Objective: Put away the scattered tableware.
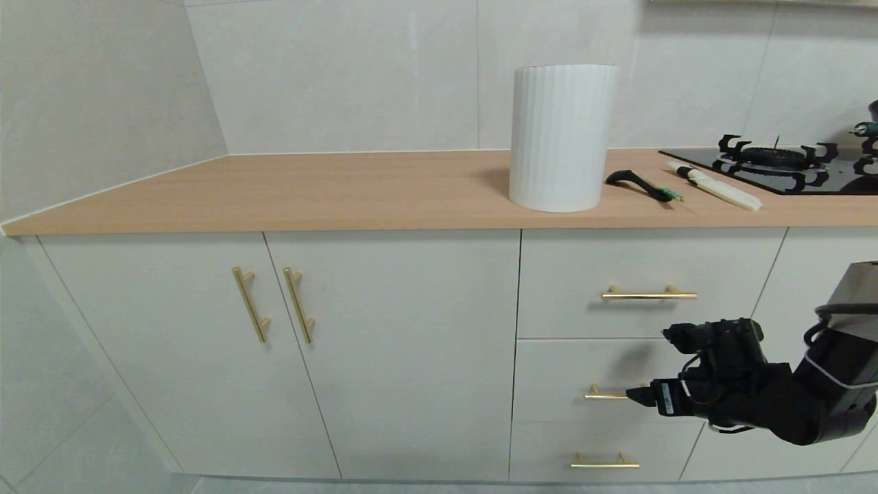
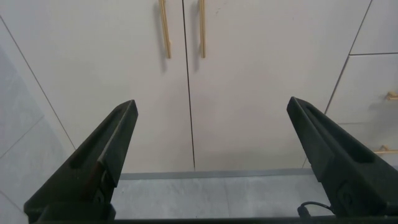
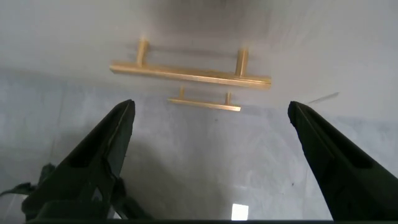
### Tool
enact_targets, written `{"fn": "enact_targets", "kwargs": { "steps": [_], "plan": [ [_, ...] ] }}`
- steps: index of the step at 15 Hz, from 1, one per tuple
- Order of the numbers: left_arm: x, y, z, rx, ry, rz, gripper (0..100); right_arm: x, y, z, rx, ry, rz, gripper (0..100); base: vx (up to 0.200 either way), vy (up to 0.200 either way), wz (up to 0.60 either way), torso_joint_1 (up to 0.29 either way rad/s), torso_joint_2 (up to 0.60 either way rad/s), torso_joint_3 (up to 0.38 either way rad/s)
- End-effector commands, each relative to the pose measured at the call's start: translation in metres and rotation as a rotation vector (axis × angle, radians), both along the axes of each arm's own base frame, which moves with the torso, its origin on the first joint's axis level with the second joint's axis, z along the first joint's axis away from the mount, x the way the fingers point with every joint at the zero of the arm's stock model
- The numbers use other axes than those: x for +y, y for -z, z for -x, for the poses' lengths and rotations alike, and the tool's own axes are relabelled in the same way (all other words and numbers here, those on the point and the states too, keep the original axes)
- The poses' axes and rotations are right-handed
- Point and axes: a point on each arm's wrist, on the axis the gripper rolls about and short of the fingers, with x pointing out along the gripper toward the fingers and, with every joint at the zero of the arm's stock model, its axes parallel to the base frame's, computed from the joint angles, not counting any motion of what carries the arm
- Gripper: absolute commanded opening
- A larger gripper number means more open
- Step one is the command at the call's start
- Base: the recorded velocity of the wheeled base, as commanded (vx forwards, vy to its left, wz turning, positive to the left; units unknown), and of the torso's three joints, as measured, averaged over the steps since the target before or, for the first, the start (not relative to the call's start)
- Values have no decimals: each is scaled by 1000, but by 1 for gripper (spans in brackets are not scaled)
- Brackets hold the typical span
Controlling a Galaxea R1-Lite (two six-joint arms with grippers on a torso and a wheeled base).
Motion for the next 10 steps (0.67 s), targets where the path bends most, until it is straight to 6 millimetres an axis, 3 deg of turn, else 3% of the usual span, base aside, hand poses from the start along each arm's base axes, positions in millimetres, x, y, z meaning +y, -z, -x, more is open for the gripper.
{"fn": "enact_targets", "kwargs": {
  "steps": [1, 7, 10],
  "plan": [
    [0, 0, 0, 1, 0, 0, 100, 0, 15, -4, 31, 5, 0, 100, 0, 0, 0, 0, 0, 0],
    [0, 0, 0, 1, 0, 0, 100, 0, 43, -26, -95, 73, 57, 100, 0, 0, 0, 0, 0, 0],
    [0, 0, 0, 1, 0, 0, 100, 1, 45, -28, -98, 74, 58, 100, 0, 0, 0, 0, 0, 0]
  ]
}}
